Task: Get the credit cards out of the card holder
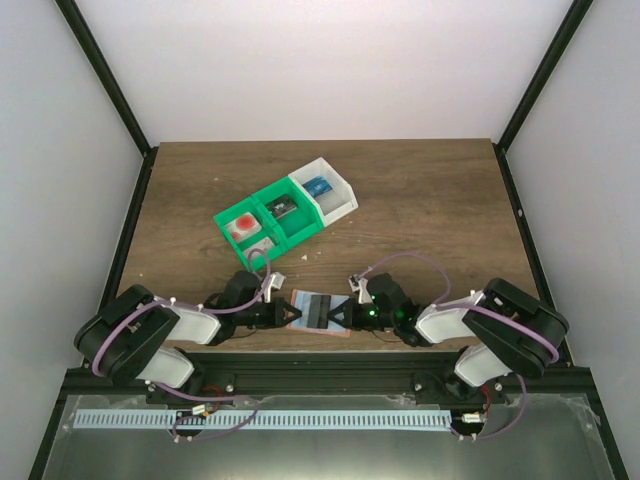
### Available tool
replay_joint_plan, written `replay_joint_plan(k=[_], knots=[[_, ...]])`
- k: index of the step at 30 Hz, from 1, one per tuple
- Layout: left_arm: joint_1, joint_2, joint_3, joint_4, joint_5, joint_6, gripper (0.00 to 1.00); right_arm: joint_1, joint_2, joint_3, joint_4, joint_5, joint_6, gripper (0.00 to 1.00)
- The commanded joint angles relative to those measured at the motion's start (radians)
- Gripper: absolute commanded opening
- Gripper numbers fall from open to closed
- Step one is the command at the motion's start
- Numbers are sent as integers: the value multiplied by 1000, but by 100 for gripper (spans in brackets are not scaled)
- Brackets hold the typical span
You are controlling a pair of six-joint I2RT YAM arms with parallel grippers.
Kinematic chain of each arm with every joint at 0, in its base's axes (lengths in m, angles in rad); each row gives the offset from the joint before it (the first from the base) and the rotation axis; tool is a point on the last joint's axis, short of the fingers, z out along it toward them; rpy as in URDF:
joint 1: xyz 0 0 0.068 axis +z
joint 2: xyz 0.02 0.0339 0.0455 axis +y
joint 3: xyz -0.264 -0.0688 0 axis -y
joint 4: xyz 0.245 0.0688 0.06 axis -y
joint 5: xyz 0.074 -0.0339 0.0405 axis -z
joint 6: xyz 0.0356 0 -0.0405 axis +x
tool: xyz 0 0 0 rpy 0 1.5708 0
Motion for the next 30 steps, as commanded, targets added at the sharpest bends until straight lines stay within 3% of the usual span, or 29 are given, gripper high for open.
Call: replay_joint_plan(k=[1, 8, 15, 25, 30], knots=[[-9, 24, -5, -86, -51, 19, 2, -12, -32, 8, -47, 14, -37, 1], [-9, -4, -9, -91, -57, 4, 5, -23, -136, -8, -171, 68, -52, 0], [-10, -50, 11, -97, -63, -9, 11, -23, -353, -48, -332, 143, -48, 1], [-9, -154, 157, -265, -64, 85, 35, -26, -591, -17, -504, 192, -32, 0], [-11, -248, 233, -346, -69, 182, 38, -26, -644, 46, -574, 187, -2, 0]])
